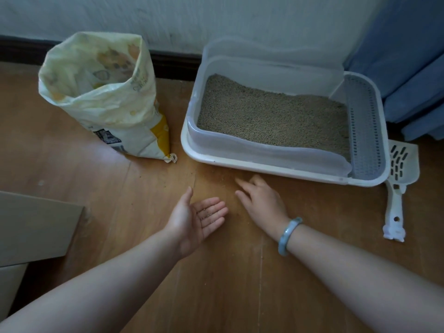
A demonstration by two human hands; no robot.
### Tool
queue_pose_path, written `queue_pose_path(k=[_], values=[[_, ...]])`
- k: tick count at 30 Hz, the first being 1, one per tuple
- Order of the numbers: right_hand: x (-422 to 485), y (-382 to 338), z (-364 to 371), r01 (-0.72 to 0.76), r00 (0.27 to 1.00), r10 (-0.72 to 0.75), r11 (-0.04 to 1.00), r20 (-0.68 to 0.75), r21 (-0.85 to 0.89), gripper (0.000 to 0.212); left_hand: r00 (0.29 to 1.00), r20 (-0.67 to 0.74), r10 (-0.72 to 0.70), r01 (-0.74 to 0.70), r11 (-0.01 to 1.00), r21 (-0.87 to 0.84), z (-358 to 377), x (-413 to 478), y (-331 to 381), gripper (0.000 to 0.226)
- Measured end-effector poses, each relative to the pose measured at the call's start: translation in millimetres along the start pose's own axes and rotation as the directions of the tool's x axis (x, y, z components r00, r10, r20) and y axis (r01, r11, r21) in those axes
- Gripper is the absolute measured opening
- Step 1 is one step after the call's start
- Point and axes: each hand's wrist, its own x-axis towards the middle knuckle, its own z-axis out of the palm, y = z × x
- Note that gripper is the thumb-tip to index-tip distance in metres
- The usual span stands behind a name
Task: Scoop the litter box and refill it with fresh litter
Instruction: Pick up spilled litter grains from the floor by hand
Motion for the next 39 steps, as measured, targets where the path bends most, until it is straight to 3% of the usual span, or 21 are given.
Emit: queue_pose_path(k=[6,9,14,18,23,28,31,33,39], values=[[27.1,-19.4,19.2,-0.008,0.996,0.009,1.000,0.086,-0.023,0.037,1.000,-0.029,0.003,-0.005,0.997,-0.076,-13.3,5.4,12.3,0.067],[21.8,-12.2,19.4,0.067,0.996,-0.062,0.995,0.068,-0.070,0.038,1.000,-0.027,0.007,-0.009,0.995,-0.098,-19.0,7.2,17.7,0.067],[12.1,-4.9,17.5,0.177,0.982,-0.179,0.983,-0.053,-0.041,0.032,1.000,-0.028,0.010,-0.013,0.995,-0.097,-23.6,10.3,21.0,0.068],[24.4,-10.7,20.3,0.266,0.943,-0.302,0.937,-0.143,-0.225,0.038,1.000,-0.030,0.008,-0.010,0.997,-0.079,-22.4,12.3,19.9,0.068],[15.3,-18.1,22.8,0.392,0.905,-0.426,0.829,0.006,-0.399,0.048,1.000,-0.023,0.006,-0.007,0.998,-0.068,-20.8,11.4,19.8,0.067],[-6.4,-0.3,16.2,0.451,0.885,-0.463,0.837,0.036,-0.309,0.040,1.000,-0.017,0.014,-0.015,0.997,-0.070,-21.7,9.5,21.3,0.067],[-0.4,2.8,10.9,0.407,0.909,-0.415,0.873,0.029,-0.268,0.049,0.999,-0.020,0.026,-0.027,0.998,-0.064,-22.0,8.4,22.1,0.067],[12.7,-3.3,9.1,0.379,0.922,-0.387,0.883,0.026,-0.278,0.044,0.999,-0.024,0.026,-0.028,0.997,-0.065,-21.6,7.5,22.2,0.066],[15.7,1.2,9.5,0.436,0.896,-0.384,0.854,0.223,-0.282,0.045,0.999,-0.020,0.028,-0.029,0.997,-0.076,-20.8,4.5,21.4,0.067]])
